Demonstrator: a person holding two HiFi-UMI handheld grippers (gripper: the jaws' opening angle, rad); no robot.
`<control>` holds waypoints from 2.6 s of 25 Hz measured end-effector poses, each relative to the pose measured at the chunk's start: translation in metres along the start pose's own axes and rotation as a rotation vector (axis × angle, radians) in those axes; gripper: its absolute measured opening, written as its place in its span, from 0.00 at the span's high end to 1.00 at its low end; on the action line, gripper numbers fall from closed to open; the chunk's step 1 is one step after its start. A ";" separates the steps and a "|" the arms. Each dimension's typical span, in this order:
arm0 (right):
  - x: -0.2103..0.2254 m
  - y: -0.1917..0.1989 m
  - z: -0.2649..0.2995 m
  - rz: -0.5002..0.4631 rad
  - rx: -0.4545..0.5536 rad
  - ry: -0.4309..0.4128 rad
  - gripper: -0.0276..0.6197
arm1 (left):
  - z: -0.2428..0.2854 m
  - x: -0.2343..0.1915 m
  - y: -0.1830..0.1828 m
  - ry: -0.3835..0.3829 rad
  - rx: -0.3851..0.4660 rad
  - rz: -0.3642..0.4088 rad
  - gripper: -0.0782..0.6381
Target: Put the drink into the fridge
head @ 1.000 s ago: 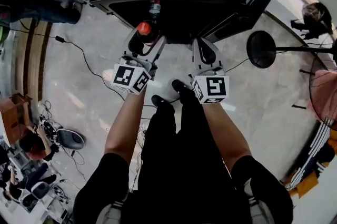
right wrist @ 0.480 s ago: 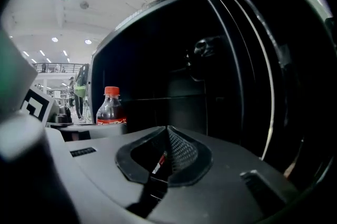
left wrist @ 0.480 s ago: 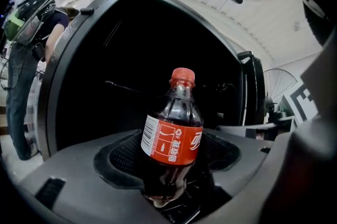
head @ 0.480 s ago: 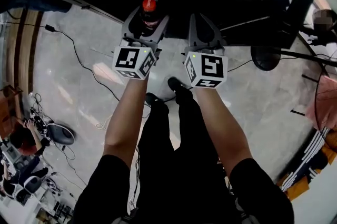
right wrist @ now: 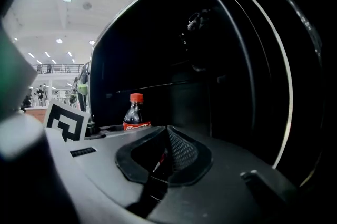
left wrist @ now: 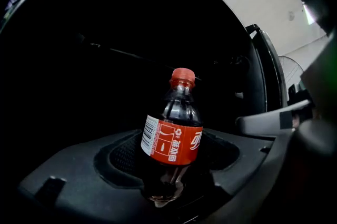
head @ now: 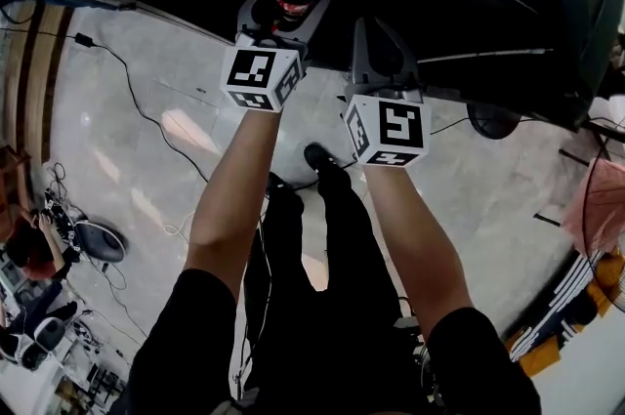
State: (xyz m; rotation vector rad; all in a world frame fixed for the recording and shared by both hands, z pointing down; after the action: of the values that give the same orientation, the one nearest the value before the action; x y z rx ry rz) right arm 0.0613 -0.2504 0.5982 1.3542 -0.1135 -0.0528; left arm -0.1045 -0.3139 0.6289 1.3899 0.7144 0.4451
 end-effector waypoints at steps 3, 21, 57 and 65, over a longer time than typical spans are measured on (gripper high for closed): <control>0.002 0.002 -0.001 -0.007 0.004 -0.009 0.92 | 0.008 -0.007 0.007 -0.016 -0.001 -0.011 0.42; 0.003 0.003 0.008 -0.010 0.013 -0.031 0.92 | 0.029 -0.023 0.017 -0.024 -0.048 -0.006 0.42; -0.068 -0.067 -0.115 -0.179 -0.060 -0.137 0.92 | -0.187 0.084 -0.103 -0.080 -0.042 -0.135 0.87; -0.066 -0.182 -0.178 -0.201 -0.028 -0.167 0.92 | -0.266 0.110 -0.217 -0.082 -0.074 -0.095 0.87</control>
State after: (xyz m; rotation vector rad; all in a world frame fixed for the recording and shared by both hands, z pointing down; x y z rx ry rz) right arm 0.0206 -0.1094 0.3795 1.3287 -0.1160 -0.3359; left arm -0.2349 -0.0796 0.3879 1.2914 0.6868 0.3349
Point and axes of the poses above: the fingertips, and each gripper's own axes: z forward along the fingers, x to its right, y out of its underside, the point moved 9 cm from there along -z, backward along the fingers, and after that the axes turned 13 degrees about y, right-handed, at the moved point
